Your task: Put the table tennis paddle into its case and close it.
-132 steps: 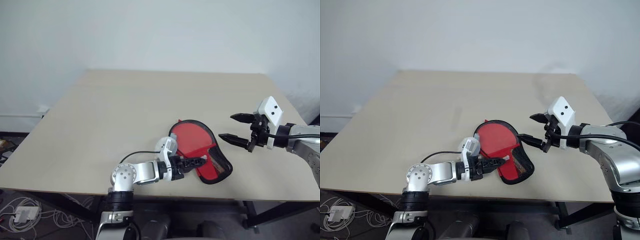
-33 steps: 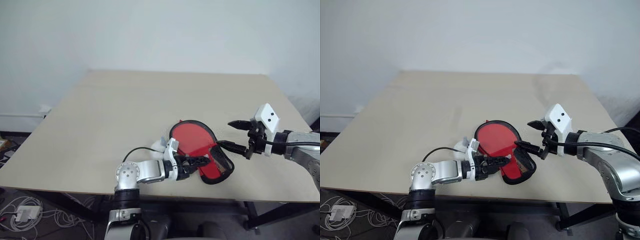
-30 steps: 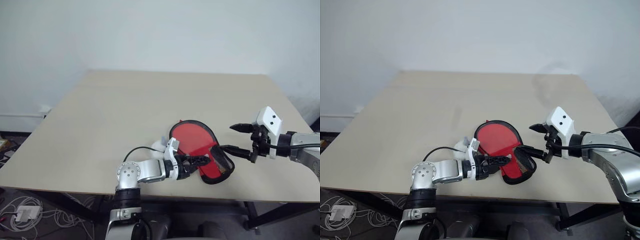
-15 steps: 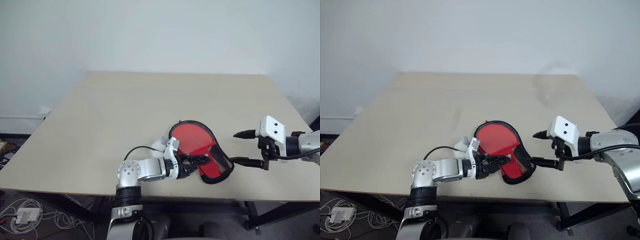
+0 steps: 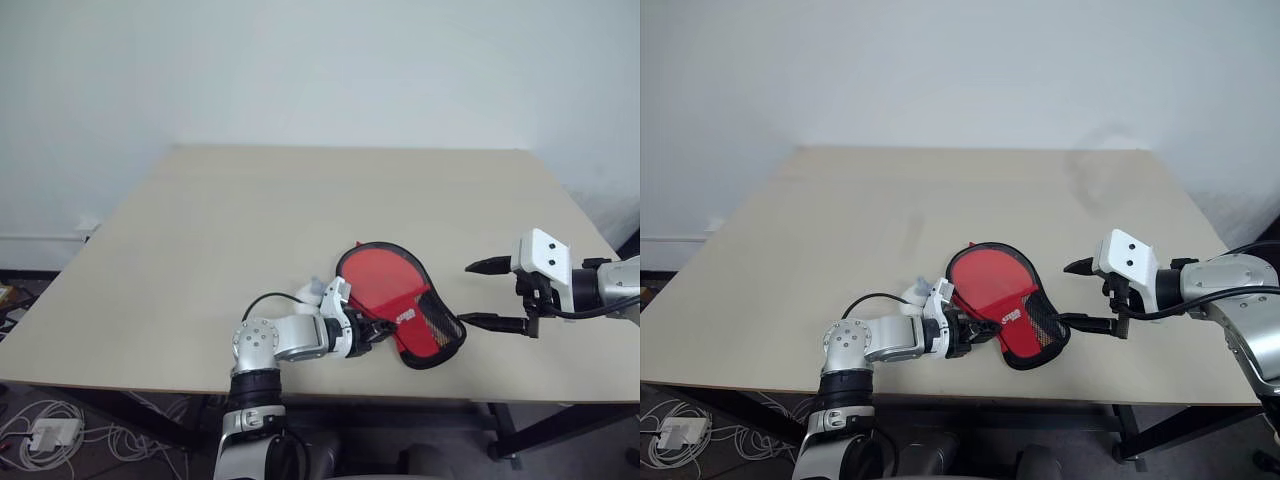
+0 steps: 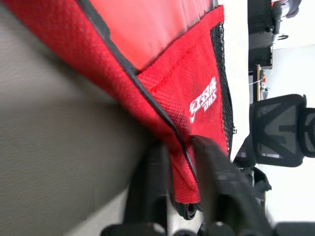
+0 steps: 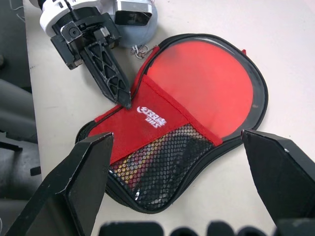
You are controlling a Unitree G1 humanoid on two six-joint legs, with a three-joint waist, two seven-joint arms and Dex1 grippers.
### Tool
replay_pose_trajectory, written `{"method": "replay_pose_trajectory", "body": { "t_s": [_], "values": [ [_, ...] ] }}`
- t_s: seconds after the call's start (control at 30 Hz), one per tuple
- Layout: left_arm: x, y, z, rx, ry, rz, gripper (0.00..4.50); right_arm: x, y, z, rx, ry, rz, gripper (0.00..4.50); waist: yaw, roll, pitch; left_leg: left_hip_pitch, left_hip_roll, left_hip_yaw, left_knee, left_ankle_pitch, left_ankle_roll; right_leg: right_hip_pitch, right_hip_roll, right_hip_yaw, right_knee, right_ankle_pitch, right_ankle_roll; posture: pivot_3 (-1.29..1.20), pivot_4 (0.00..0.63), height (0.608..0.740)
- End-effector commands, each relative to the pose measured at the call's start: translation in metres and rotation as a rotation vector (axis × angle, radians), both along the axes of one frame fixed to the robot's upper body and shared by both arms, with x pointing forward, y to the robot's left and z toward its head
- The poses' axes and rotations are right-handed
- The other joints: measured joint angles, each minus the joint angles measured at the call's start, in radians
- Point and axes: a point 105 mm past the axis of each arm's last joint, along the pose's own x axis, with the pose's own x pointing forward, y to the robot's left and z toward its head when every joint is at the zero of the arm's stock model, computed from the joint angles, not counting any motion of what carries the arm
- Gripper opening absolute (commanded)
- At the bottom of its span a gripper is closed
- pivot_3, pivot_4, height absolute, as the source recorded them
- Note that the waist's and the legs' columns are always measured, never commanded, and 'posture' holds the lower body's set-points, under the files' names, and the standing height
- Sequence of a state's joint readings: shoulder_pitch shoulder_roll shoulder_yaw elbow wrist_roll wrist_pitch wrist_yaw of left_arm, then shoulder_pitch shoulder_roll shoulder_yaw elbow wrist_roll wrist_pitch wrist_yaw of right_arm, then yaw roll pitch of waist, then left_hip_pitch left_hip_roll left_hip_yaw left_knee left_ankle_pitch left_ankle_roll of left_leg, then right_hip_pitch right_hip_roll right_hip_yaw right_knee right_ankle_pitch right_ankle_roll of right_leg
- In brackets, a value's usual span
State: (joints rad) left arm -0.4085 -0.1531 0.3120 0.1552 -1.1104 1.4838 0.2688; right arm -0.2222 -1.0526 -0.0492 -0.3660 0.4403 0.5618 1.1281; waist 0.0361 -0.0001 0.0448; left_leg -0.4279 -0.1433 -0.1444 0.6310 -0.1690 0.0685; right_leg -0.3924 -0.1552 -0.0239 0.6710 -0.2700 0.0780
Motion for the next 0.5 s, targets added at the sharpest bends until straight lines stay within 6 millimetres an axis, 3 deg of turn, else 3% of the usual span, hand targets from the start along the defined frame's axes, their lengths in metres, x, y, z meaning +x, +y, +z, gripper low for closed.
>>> {"method": "replay_pose_trajectory", "body": {
  "t_s": [0.03,0.27,0.5],
  "values": [
    [-0.008,0.016,-0.031,0.076,0.121,0.024,0.02,0.000,0.005,0.013,-0.004,-0.057,0.024,4.50,0.000,0.000,0.000,0.000,0.000,0.000,0.000,0.000,0.000,0.000,0.000,0.000,0.000,0.000,0.000,0.00,0.000,0.707],
    [-0.007,0.016,-0.023,0.055,0.079,-0.028,0.02,0.001,0.008,0.013,0.007,-0.062,0.023,4.50,-0.005,0.000,0.000,-0.001,0.001,0.000,0.000,0.000,0.000,0.000,0.000,-0.002,0.000,0.000,0.000,0.00,0.000,0.707],
    [-0.013,0.029,-0.010,0.041,0.024,-0.099,0.02,0.003,0.010,0.011,0.013,-0.064,0.028,4.50,-0.011,0.000,0.000,-0.001,0.001,0.000,-0.002,0.000,0.000,-0.001,0.000,-0.001,-0.001,0.000,0.000,0.00,0.000,0.707]
  ]
}}
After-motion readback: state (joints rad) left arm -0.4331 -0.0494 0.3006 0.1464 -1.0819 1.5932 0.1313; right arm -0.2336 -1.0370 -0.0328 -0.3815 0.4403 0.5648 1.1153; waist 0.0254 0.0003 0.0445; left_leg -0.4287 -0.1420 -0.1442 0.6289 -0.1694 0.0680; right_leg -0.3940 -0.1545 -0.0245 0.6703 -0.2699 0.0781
